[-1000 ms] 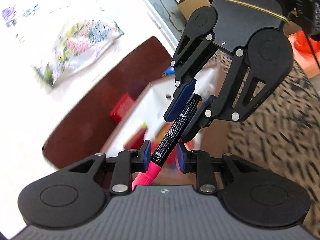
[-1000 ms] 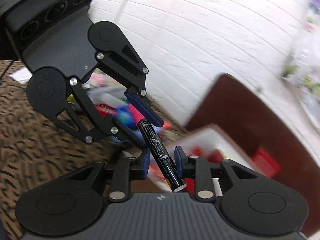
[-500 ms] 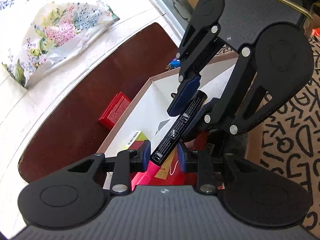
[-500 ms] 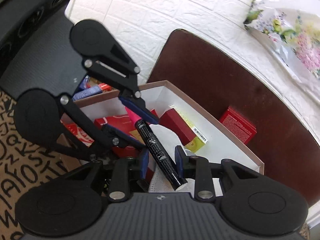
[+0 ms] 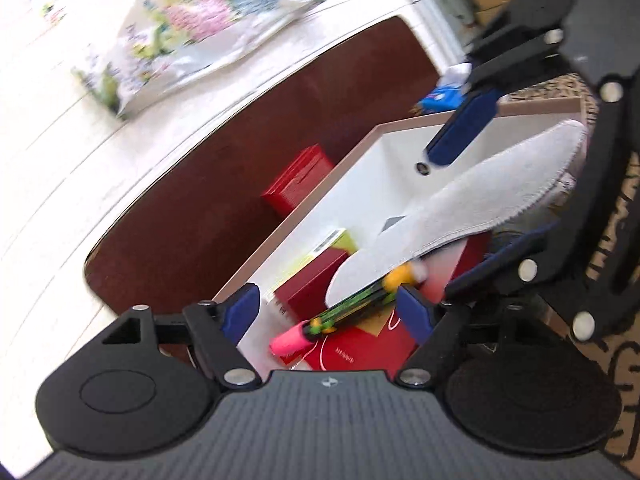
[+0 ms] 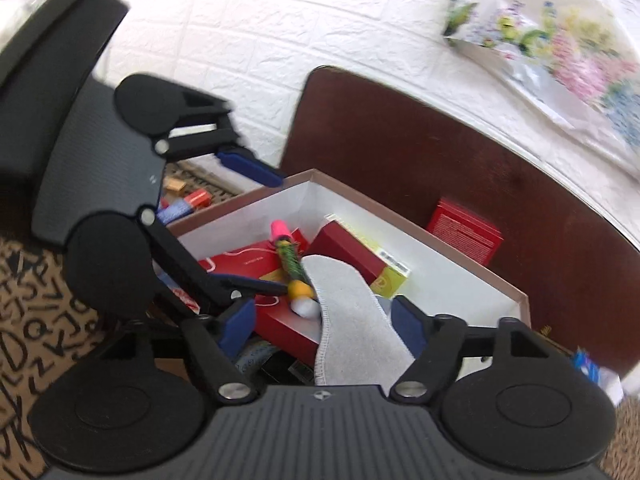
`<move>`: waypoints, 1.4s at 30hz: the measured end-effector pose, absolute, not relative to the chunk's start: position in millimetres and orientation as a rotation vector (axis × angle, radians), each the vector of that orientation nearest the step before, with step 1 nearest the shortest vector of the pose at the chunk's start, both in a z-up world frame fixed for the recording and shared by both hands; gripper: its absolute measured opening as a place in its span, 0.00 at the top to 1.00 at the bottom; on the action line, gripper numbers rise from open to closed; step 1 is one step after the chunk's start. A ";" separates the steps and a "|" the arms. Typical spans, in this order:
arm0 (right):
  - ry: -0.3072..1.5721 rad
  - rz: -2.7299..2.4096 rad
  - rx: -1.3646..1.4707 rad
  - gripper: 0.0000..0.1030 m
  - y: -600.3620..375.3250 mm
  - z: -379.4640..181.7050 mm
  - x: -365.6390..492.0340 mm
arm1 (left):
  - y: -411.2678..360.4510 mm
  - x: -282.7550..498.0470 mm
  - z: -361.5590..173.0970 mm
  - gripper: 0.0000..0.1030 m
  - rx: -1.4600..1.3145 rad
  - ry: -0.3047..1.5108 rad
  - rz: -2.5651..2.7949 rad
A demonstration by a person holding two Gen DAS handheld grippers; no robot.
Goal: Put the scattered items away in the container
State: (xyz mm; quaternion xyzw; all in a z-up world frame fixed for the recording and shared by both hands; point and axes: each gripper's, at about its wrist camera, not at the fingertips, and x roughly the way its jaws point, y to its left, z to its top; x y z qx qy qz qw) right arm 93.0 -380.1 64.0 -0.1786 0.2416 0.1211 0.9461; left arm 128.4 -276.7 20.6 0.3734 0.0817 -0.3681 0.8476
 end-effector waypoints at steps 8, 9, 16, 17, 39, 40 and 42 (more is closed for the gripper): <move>0.435 0.103 -0.134 0.00 -388.9 66.4 70.6 | -270.5 125.6 23.2 0.08 0.682 0.246 -0.580; 0.426 0.081 -0.104 0.00 -389.4 66.0 67.0 | -272.5 126.3 22.5 0.02 0.658 0.258 -0.550; 0.403 -0.035 0.082 0.00 -388.1 56.8 45.5 | -260.7 113.5 27.8 0.00 0.503 0.351 -0.367; 0.399 -0.047 0.105 0.00 -386.8 56.1 40.4 | -256.7 110.9 29.2 0.00 0.475 0.367 -0.352; 0.607 -0.291 0.313 0.00 -366.7 15.1 -28.4 | -176.9 14.5 15.8 0.00 0.301 0.598 -0.351; 0.601 -0.288 0.283 0.00 -363.2 15.7 -29.2 | -176.9 12.0 17.1 0.00 0.303 0.588 -0.348; 0.586 -0.277 0.219 0.00 -356.2 17.7 -30.9 | -176.8 9.9 18.3 0.00 0.291 0.584 -0.354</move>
